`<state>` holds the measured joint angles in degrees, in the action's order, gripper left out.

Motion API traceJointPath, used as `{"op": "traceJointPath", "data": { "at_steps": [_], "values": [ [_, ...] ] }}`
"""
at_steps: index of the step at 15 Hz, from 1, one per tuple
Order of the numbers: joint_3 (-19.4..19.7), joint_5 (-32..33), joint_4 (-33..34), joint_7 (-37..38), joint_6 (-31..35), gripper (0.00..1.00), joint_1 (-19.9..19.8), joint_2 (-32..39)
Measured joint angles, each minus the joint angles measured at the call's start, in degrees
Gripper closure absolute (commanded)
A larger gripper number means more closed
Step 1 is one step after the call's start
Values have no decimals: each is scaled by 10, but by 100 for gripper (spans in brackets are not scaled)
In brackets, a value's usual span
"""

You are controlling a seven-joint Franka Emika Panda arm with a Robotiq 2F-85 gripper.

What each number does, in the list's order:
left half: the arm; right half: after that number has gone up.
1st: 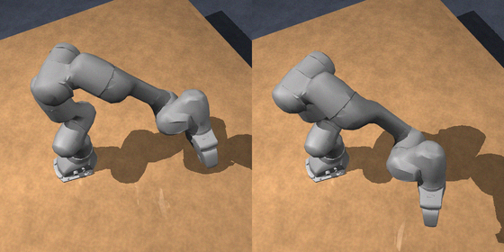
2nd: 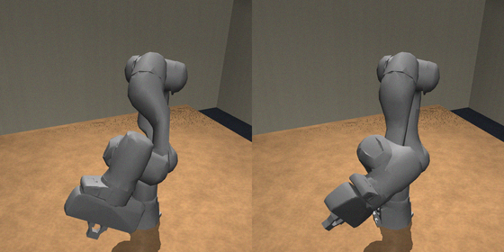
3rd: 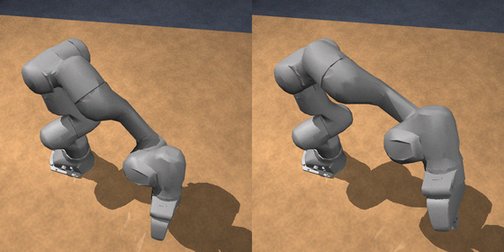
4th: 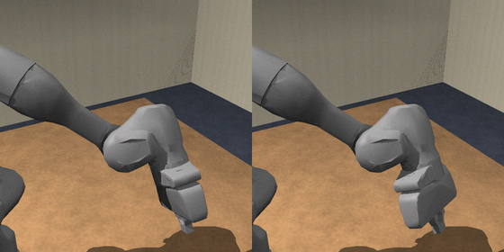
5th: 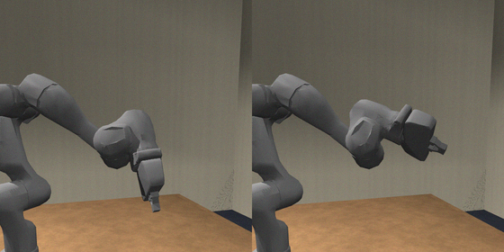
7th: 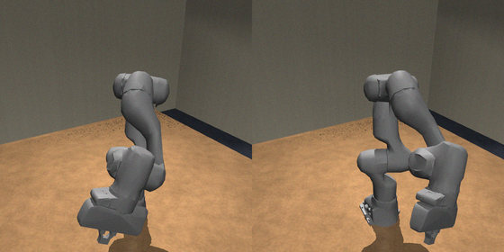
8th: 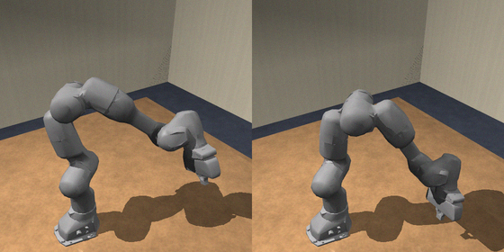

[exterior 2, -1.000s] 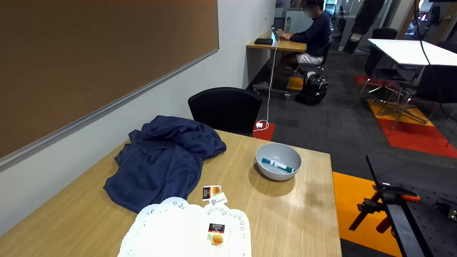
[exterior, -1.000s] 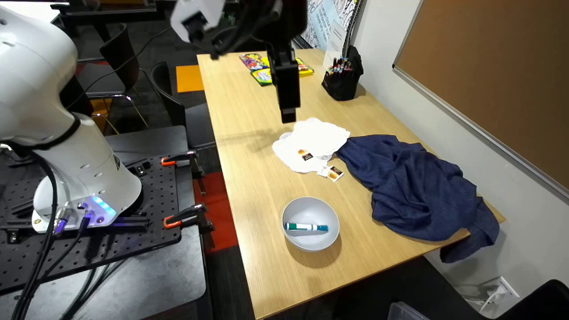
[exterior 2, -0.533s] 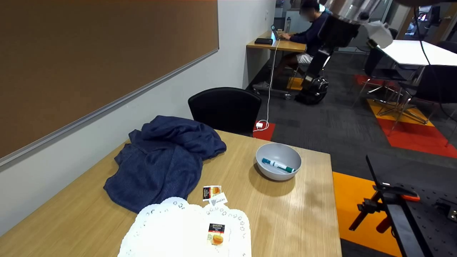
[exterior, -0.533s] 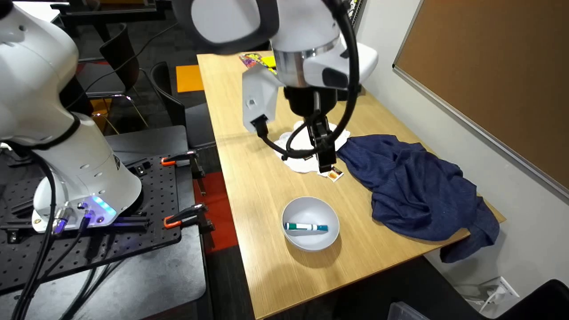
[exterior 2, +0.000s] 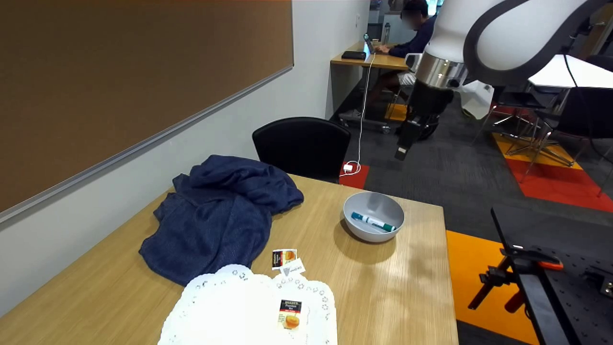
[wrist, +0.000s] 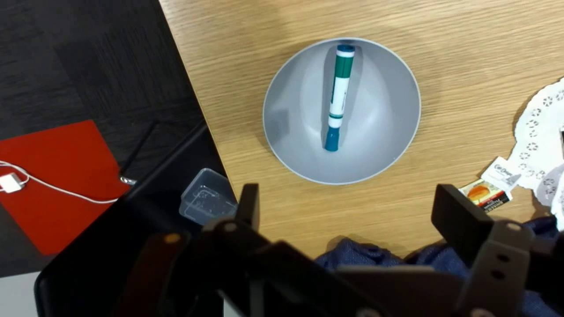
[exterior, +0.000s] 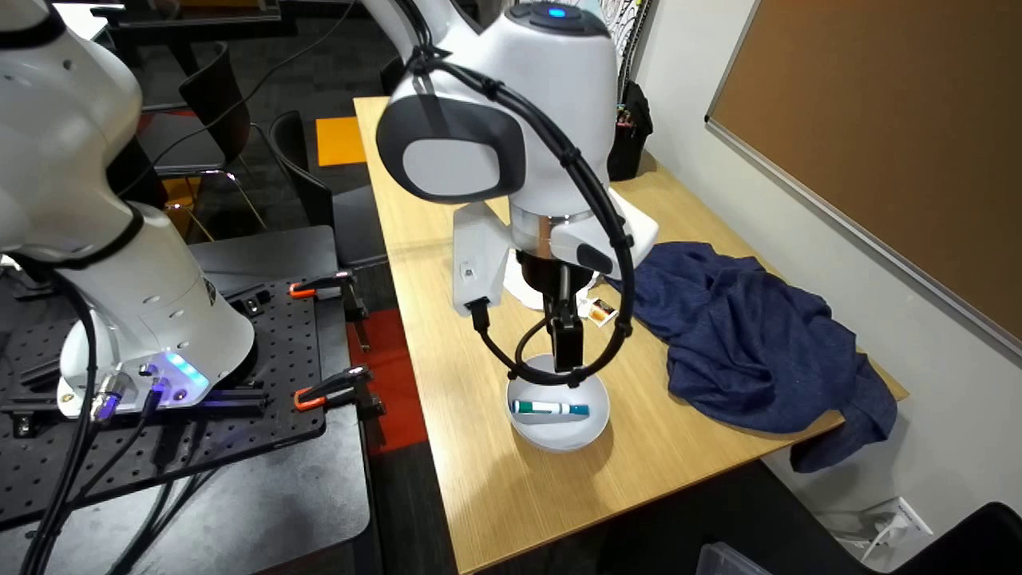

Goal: Put the marker on the table

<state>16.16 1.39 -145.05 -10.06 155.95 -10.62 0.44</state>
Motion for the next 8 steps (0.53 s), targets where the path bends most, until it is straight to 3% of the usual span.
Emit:
{"op": "traceJointPath", "data": {
  "at_steps": [8],
  "values": [
    [0, -1, 29, 1, -4, 0, -10, 48]
  ]
}}
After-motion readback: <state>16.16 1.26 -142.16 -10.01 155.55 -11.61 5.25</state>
